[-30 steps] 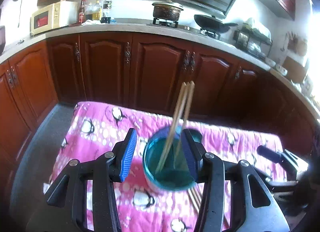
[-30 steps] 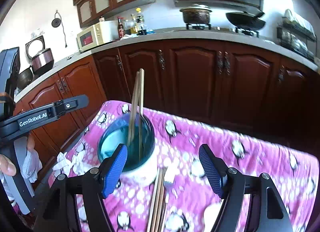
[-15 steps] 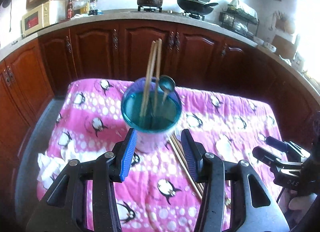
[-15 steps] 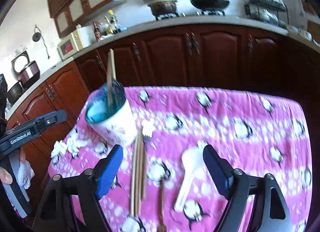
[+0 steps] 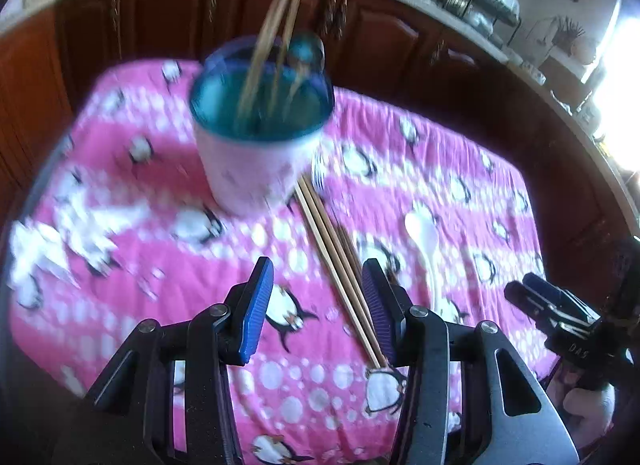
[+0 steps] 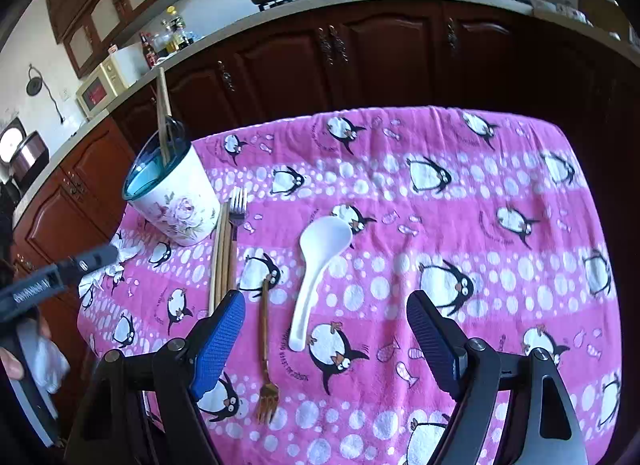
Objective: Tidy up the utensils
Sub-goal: 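Lower both open tools back toward the chopsticks and forks on the cloth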
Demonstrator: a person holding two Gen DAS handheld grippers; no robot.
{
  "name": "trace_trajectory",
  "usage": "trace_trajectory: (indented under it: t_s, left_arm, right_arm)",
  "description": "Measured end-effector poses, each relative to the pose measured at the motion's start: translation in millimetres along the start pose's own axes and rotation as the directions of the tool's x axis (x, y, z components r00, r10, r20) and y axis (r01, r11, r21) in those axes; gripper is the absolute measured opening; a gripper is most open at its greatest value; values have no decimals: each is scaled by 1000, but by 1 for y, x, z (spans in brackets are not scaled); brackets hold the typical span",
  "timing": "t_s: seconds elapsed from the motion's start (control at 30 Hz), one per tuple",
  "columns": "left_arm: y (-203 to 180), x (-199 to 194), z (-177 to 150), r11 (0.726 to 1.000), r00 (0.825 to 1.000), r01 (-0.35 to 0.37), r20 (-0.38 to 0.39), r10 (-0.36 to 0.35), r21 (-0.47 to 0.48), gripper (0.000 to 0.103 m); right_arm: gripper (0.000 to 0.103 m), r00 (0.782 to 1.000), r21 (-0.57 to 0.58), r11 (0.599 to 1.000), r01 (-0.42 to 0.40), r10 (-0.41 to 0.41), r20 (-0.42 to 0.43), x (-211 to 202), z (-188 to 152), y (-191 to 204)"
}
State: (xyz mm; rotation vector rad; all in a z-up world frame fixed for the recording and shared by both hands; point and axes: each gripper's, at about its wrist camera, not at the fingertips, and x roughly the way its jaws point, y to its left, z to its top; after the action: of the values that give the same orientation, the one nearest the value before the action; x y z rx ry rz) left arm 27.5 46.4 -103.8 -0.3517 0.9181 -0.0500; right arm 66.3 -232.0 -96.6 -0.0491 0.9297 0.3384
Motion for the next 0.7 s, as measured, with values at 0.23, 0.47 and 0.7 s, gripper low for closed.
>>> trace_trajectory:
  t_s: [0.23,0.47,0.7]
  left_arm:
    - [-9,52,0,999,993,41,-106,-45,-31,46]
    - [-17,103,6,999,985,-45,-167,42,-12,31]
    - [-23,121,10,999,983,-42,-177,40,-7,23]
  right_arm:
    - [81,999,14,1000,-5,5,-33,12,-4,-6]
    - [81,999,7,1000,-21,22,-45,18,-1,-6]
    - [81,997,16,999,-30,31,-75,35,3,-5]
